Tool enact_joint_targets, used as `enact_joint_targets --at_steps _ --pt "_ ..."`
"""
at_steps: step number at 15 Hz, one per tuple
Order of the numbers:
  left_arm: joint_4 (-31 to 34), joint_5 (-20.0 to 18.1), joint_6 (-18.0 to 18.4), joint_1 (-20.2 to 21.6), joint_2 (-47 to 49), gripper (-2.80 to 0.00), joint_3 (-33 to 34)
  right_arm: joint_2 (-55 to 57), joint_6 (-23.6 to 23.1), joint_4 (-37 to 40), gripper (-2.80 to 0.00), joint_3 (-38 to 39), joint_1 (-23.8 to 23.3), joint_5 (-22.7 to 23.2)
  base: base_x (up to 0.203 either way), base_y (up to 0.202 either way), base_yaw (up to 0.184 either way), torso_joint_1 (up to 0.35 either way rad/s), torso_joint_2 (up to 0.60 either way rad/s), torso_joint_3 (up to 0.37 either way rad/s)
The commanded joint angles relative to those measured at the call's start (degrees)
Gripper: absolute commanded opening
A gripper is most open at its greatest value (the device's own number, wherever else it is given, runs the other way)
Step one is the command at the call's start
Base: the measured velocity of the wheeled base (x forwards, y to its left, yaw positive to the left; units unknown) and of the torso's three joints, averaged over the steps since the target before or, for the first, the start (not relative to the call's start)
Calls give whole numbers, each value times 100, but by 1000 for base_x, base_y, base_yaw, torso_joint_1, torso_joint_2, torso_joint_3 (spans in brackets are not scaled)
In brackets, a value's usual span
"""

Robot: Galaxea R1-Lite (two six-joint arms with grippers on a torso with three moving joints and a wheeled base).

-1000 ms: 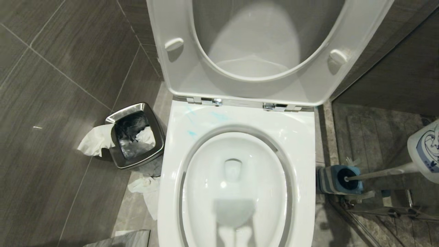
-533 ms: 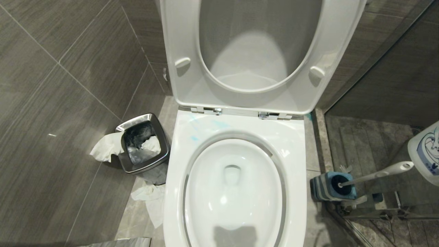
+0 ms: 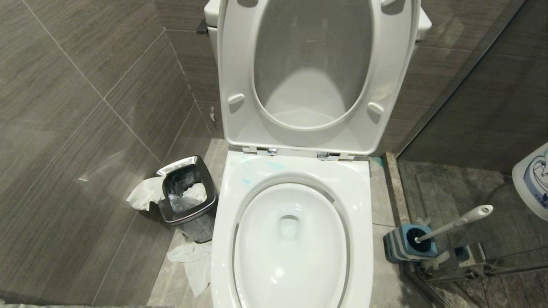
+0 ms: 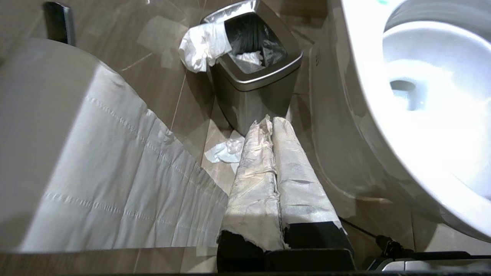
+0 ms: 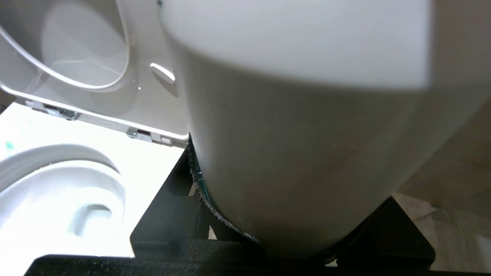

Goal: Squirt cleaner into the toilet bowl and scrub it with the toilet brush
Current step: Pour in the cleaning agent

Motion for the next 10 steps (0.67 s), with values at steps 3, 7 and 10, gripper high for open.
enact_joint_targets --at_steps 3,7,10 --pt "-5 0 -1 0 1 -280 16 128 4 415 -280 -234 2 2 0 0 0 1 2 137" --pt "-5 0 -1 0 0 -280 9 111 126 967 -280 -660 2 1 0 0 0 1 1 21" --pt "-5 0 -1 0 0 -280 18 329 -254 1497 -280 -1011 9 4 0 0 0 0 0 0"
